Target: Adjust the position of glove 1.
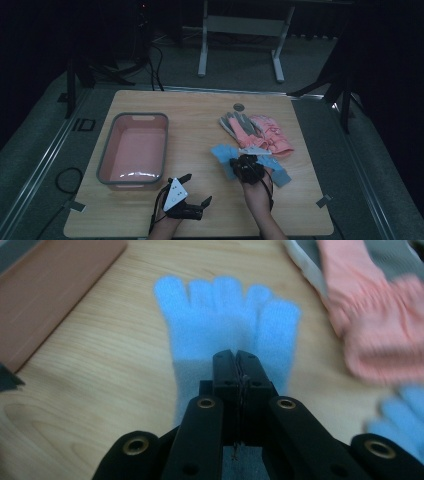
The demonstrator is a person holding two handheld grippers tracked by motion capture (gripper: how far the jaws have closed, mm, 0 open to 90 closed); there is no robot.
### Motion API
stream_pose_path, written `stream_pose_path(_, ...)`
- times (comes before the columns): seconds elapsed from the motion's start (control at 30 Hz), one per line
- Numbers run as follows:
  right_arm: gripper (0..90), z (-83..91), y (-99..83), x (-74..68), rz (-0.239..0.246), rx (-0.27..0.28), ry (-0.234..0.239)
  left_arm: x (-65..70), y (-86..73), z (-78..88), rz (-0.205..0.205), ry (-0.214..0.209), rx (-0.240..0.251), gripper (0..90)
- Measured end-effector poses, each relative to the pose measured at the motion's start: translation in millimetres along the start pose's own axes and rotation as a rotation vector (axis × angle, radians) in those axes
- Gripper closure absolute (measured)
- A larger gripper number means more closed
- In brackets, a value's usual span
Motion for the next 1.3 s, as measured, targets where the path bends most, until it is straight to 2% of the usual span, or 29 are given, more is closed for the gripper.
stream_pose_path(0.07, 88.6, 3.4, -9.3, 3.8, -0.015, 0.007, -0.036, 0.5, 0.0, -0.1, -0.002, -0.001, 0.0, 1.5)
stream_pose_path(0.17, 88.6, 5.6, -21.2, 9.8, -0.075, 0.01, -0.049, 1.1, 0.1, -0.5, -0.008, -0.001, -0.001, 1.6)
stream_pose_path(0.23, 88.6, 3.6, -27.7, 13.4, -0.101, 0.018, -0.075, 1.6, 0.4, -1.1, -0.008, -0.003, -0.002, 1.5)
stream_pose_path(0.3, 88.4, -1.3, -33.0, 14.4, -0.136, 0.015, -0.061, 2.1, 0.5, -1.5, -0.007, -0.005, -0.002, 1.5)
stream_pose_path(0.37, 88.4, -5.9, -39.2, 15.1, -0.163, 0.008, -0.07, 1.7, 0.5, -1.3, -0.009, -0.003, -0.002, 1.5)
stream_pose_path(0.43, 88.3, -10.9, -45.2, 15.4, -0.159, 0.0, -0.09, 1.1, 0.6, -1.2, -0.006, -0.004, -0.001, 1.5)
stream_pose_path(0.6, 87.9, -28.9, -59.6, 16.6, -0.203, -0.045, -0.089, 2.2, 1.4, -0.2, -0.011, -0.006, 0.001, 1.6)
stream_pose_path(0.7, 86.4, -30.9, -60.0, 14.3, -0.204, -0.029, -0.092, 2.2, 1.3, -0.1, -0.012, -0.007, 0.0, 1.5)
stream_pose_path(0.8, 77.4, -27.9, -57.9, 12.9, -0.202, -0.021, -0.067, 1.6, 1.1, -0.5, -0.011, -0.007, -0.002, 1.5)
stream_pose_path(0.9, 68.3, -17.4, -48.1, 14.9, -0.15, 0.021, -0.01, 1.6, 1.0, -0.2, -0.012, -0.008, -0.002, 1.5)
stream_pose_path(0.97, 67.3, -8.7, -39.7, 24.3, -0.087, 0.037, -0.041, 1.4, 0.3, -0.8, -0.015, -0.009, -0.007, 1.5)
stream_pose_path(1.0, 67.4, -3.9, -33.7, 26.4, -0.058, 0.061, -0.008, 1.4, 0.1, -1.3, -0.015, -0.009, -0.009, 1.5)
stream_pose_path(1.03, 67.6, 0.0, -28.7, 30.4, -0.019, 0.066, -0.004, 1.4, -0.1, -1.5, -0.016, -0.009, -0.01, 1.5)
stream_pose_path(1.07, 67.4, 3.5, -24.1, 34.4, 0.042, 0.069, -0.003, 1.4, 0.1, -1.4, -0.015, -0.008, -0.008, 1.6)
stream_pose_path(1.17, 66.5, 15.4, -13.5, 47.2, 0.205, 0.106, 0.042, 1.2, 0.1, -1.4, -0.015, -0.009, -0.007, 1.5)
stream_pose_path(1.27, 67.1, 19.6, -10.8, 64.5, 0.297, 0.097, 0.079, 0.7, 0.4, -1.7, -0.009, -0.012, -0.005, 1.6)
stream_pose_path(1.3, 67.1, 19.0, -13.7, 73.4, 0.342, 0.065, 0.093, 0.5, 0.4, -1.5, -0.007, -0.01, -0.003, 1.5)
Point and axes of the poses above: each handheld gripper's, and its own axes: z roughly backward along the jaws, y roughly out of its top, x roughly to its right, the point moved 9 cm from there along -z, roughly forward along the jaws, and after that the axes turned 7 degrees about -x, right-handed, at the moved point
